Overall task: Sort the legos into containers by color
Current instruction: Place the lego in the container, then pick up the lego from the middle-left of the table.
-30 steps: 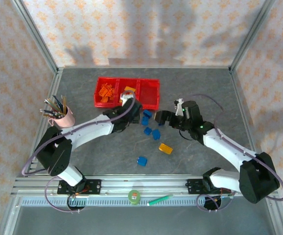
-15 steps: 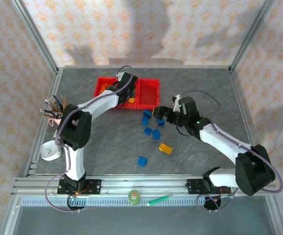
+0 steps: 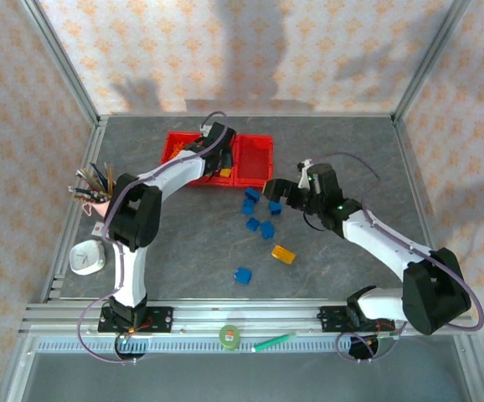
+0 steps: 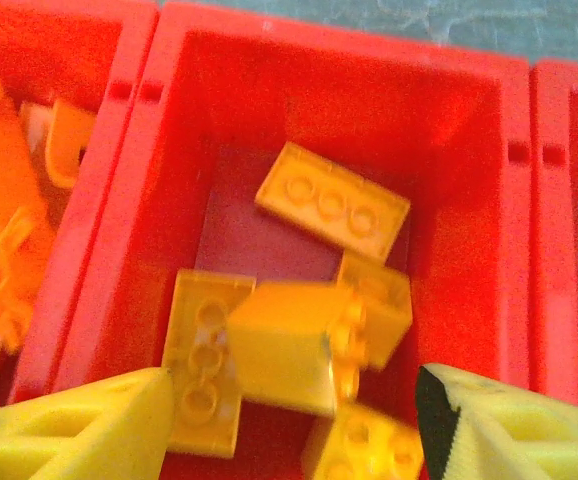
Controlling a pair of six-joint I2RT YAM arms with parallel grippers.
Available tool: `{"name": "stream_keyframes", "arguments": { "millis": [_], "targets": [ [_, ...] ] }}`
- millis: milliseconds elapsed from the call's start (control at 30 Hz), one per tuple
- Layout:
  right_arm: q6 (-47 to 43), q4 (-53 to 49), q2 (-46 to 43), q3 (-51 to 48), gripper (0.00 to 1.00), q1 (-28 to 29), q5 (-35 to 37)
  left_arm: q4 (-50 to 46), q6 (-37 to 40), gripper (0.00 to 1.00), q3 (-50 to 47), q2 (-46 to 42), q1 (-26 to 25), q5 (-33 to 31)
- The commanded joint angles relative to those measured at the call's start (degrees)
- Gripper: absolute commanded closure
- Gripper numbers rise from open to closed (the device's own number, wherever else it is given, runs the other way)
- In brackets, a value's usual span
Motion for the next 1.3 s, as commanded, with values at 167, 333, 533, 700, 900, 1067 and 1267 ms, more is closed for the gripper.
{"name": "stream_keyframes", "arguments": {
  "millis": [167,333,533,700,900,1067,1267],
  "targets": [
    [-1.7,-6.3,-5.1,-1.7,0.00,-3.9,0.2,-0.4,-3.4,0.28,-12.8,-17.6,-9.6,2.7],
    [-1.9,-10.4,-8.9,-3.9,0.00,-5.2,1.6,-0.2,-7.8,0.25,-18.5,-21.9,-18.4,1.8],
    [-1.2,-15.8,-13.6,-7.2,0.00,-6.6,1.6,-0.7,-12.7,0.22,-21.0,-21.5,-28.9,0.9],
    [0.8,-22.0,-18.8,-10.5,0.00,-6.6,5.1,-0.8,-15.1,0.17,-21.0,-18.5,-34.9,0.6],
    [7.6,-25.6,-24.8,-13.5,0.00,-6.7,11.1,-0.1,-15.5,0.10,-20.0,-14.6,-39.1,1.9],
    [11.8,-26.9,-25.7,-14.0,0.00,-6.8,14.9,1.7,-15.1,0.09,-18.2,-11.3,-41.3,4.1],
    [11.9,-26.8,-25.8,-13.3,0.00,-6.9,17.2,1.1,-14.0,0.06,-15.4,-6.3,-41.7,4.0]
  ]
}}
